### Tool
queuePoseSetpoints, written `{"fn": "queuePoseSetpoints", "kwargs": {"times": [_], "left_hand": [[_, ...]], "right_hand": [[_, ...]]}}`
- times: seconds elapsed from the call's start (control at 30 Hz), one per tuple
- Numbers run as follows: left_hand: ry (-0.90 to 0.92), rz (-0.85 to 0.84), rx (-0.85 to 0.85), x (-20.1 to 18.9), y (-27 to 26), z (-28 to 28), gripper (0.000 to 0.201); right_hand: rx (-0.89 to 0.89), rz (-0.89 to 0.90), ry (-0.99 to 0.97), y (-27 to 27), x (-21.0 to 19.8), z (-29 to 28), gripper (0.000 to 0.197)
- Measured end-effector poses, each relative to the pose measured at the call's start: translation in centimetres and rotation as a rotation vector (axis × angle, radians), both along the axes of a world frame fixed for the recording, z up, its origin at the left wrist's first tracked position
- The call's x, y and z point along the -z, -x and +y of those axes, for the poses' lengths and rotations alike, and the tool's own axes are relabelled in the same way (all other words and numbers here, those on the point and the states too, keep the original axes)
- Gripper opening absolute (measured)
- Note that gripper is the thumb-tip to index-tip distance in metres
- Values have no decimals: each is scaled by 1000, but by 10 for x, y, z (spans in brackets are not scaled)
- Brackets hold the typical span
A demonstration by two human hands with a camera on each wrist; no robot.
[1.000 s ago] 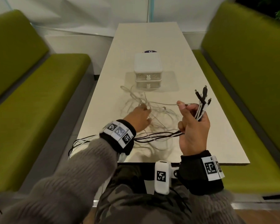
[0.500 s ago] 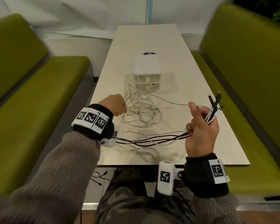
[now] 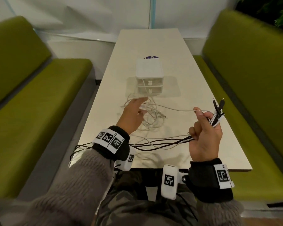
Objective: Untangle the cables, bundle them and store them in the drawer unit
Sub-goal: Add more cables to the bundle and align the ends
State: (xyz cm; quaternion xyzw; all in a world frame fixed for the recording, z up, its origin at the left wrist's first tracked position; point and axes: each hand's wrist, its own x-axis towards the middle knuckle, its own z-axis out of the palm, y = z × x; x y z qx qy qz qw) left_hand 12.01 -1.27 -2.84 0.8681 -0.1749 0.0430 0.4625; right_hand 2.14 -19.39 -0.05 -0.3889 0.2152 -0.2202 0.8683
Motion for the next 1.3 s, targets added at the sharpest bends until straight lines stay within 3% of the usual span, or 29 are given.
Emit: {"fn": "queuePoseSetpoints", "kwargs": {"times": [0.1, 0.2, 0.27, 0.4, 0.47, 0.53, 0.6, 0.7, 0.83, 1.0, 1.07, 1.13, 1.3], "left_hand": [[-6, 111, 3, 9, 4, -5, 39], [-230, -200, -206, 2, -3, -3, 15], [-297, -381, -311, -14, -10, 5, 14], [-299, -324, -256, -49, -30, 18, 26], [-156, -261, -240, -65, -35, 14, 28], [190, -114, -232, -83, -40, 9, 27], [418, -29, -246, -106, -47, 8, 24], [515, -146, -195, -135, -56, 6, 15], [264, -434, -42, -144, -40, -5, 23], [-95, -485, 46, -117, -14, -10, 23], [-222, -519, 77, -100, -9, -13, 28], [-279, -494, 136, -82, -4, -18, 27], [-190, -442, 238, -51, 6, -26, 24]], "right_hand": [[-26, 1, -2, -2, 2, 4, 28], [-20, 6, 2, -3, 6, 4, 27], [33, 19, 4, -4, 10, 1, 24], [95, 13, 36, -7, 13, 5, 21], [69, -6, 80, -9, 11, 12, 22], [51, -18, 118, -11, 10, 18, 23], [38, -30, 153, -13, 9, 21, 26], [3, -56, 283, -15, 3, 27, 27], [-56, -132, 506, -20, -6, 39, 22], [-115, -120, 592, -33, -9, 47, 5], [-144, -113, 519, -37, -8, 47, 16], [-181, -117, 476, -38, -9, 48, 24], [-185, -115, 407, -40, -8, 46, 7]]}}
